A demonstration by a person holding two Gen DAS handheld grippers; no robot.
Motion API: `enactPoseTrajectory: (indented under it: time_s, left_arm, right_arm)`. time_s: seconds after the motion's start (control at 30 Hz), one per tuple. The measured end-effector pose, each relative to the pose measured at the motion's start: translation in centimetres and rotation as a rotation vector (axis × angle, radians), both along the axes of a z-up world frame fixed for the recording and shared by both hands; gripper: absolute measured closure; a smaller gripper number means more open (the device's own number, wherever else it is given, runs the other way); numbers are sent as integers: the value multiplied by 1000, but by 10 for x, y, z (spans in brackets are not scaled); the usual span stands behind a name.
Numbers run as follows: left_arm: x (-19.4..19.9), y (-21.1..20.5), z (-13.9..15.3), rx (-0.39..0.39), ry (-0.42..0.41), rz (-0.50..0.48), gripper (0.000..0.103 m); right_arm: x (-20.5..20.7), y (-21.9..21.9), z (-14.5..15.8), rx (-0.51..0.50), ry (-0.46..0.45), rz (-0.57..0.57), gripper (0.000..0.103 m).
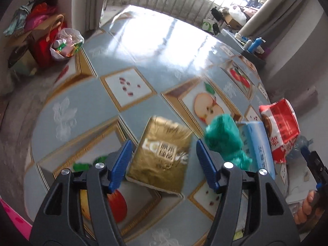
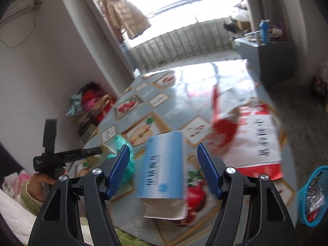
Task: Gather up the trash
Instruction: 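Grasp the gold tissue pack with the left gripper while the right gripper holds the green bag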
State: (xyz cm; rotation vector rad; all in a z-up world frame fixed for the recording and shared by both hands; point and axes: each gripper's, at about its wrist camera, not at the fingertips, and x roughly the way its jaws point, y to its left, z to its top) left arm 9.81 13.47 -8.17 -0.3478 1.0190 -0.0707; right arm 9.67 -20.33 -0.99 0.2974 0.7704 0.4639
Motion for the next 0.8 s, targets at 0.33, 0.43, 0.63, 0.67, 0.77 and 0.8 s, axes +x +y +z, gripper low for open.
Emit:
enactPoseTrajectory:
  time_s: [0.33, 0.43, 0.63, 0.67, 0.77, 0.8]
  left_arm:
    - [-16, -6, 3, 72, -76, -75, 31]
    - [-14, -6, 1, 111, -86, -84, 31]
    - [-13, -13, -5, 132, -99, -126, 31]
    - [-12, -13, -6, 141, -99, -129, 31]
    - [-9, -14, -10, 162, -96, -139, 35]
    - [-8, -15, -11, 163, -91, -144, 36]
  right_arm:
    - [36, 105, -28, -61, 181, 219, 41]
    - [47, 119, -37, -85, 234, 226, 43]
    - [60, 135, -54, -140, 298, 225, 47]
    - [61, 137, -57, -150, 309, 225, 47]
    - [65, 140, -63, -149, 334, 232, 48]
    - [65, 141, -64, -149, 338, 236, 48]
